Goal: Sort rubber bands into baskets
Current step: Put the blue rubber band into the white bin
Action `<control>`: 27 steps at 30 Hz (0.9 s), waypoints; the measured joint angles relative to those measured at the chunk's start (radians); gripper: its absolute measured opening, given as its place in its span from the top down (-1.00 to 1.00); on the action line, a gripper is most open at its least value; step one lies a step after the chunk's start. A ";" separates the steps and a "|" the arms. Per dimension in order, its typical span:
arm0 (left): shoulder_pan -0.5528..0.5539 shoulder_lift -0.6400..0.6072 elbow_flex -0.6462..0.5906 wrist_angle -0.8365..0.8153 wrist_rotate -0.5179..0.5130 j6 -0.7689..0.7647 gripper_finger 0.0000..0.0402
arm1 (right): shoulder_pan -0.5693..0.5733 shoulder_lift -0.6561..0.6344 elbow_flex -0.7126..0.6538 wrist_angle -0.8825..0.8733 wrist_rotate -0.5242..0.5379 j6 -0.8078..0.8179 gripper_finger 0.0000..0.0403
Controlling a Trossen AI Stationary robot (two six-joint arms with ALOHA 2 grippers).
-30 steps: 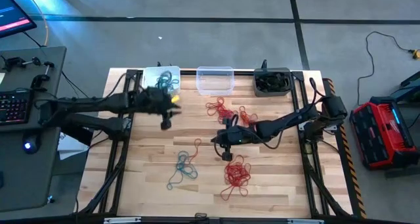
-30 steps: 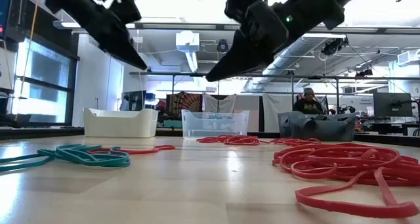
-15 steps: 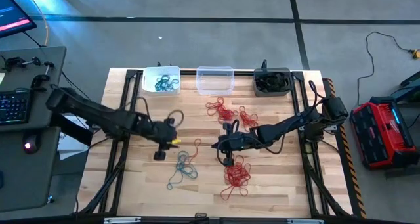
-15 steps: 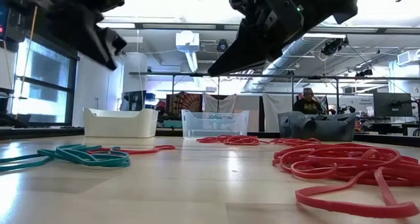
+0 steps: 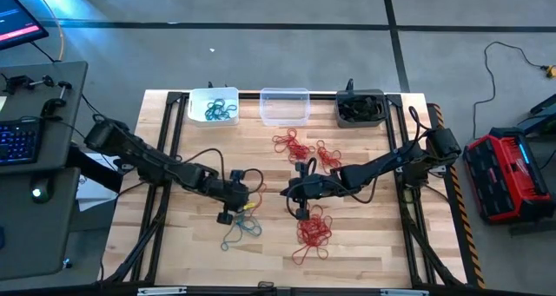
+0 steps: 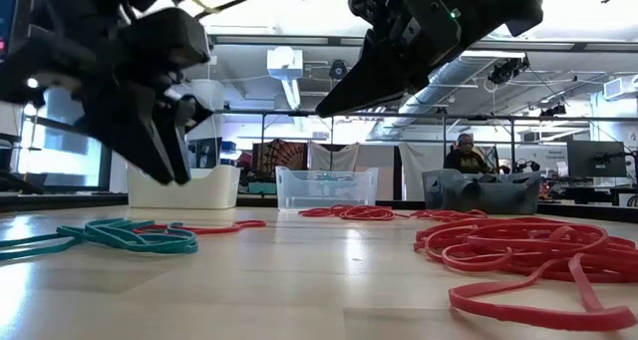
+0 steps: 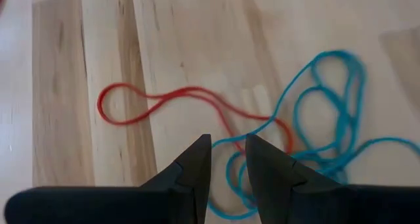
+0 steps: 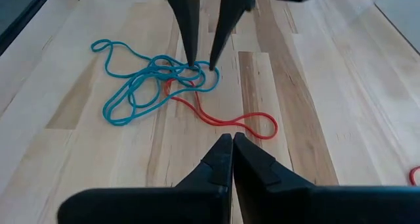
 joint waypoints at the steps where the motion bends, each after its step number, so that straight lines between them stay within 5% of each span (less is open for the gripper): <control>1: 0.000 0.012 0.000 0.001 -0.009 0.001 0.57 | 0.000 0.000 0.000 0.000 0.000 0.000 1.00; 10: 0.043 0.088 0.000 0.000 -0.029 0.029 0.57 | 0.000 0.000 0.000 0.000 -0.002 0.000 1.00; 27: 0.086 0.156 0.004 0.027 0.095 0.108 0.66 | 0.000 0.000 0.000 -0.007 -0.002 -0.010 1.00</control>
